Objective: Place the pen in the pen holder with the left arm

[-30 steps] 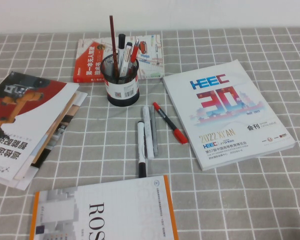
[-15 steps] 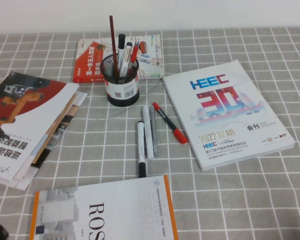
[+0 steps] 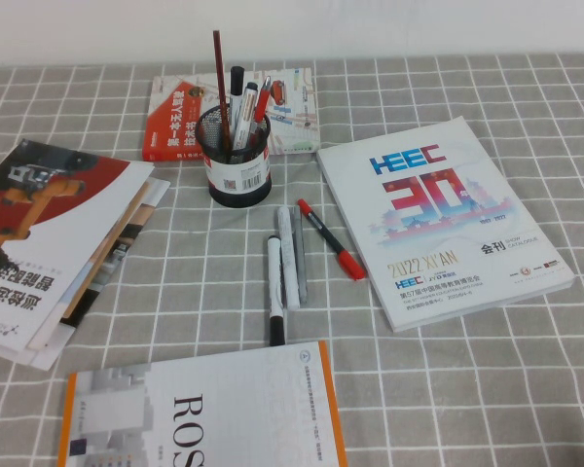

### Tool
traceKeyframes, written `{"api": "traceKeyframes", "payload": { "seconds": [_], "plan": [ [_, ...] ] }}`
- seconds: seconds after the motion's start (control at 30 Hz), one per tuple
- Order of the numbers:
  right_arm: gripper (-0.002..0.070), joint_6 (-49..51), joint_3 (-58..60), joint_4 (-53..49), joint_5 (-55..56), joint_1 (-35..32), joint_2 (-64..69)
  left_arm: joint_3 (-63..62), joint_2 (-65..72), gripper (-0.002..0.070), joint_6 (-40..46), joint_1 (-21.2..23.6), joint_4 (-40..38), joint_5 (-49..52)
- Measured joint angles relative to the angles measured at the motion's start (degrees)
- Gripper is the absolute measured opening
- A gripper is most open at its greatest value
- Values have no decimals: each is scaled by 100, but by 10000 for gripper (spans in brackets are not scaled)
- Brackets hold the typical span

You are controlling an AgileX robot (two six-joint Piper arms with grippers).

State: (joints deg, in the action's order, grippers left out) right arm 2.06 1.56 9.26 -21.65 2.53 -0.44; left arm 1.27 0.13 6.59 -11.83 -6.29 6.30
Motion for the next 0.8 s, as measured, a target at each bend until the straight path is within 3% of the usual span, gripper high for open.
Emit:
{"api": "traceKeyframes", "payload": {
  "seconds": [0.23,0.43,0.8],
  "plan": [
    [-13,0,0,0,0,0,0,9,-52,-1,-185,565,-9,655],
    [-13,0,0,0,0,0,0,13,-62,-2,-194,603,-9,1517],
    [-13,0,0,0,0,0,0,22,-73,-2,-194,603,-9,1569]
  ]
}}
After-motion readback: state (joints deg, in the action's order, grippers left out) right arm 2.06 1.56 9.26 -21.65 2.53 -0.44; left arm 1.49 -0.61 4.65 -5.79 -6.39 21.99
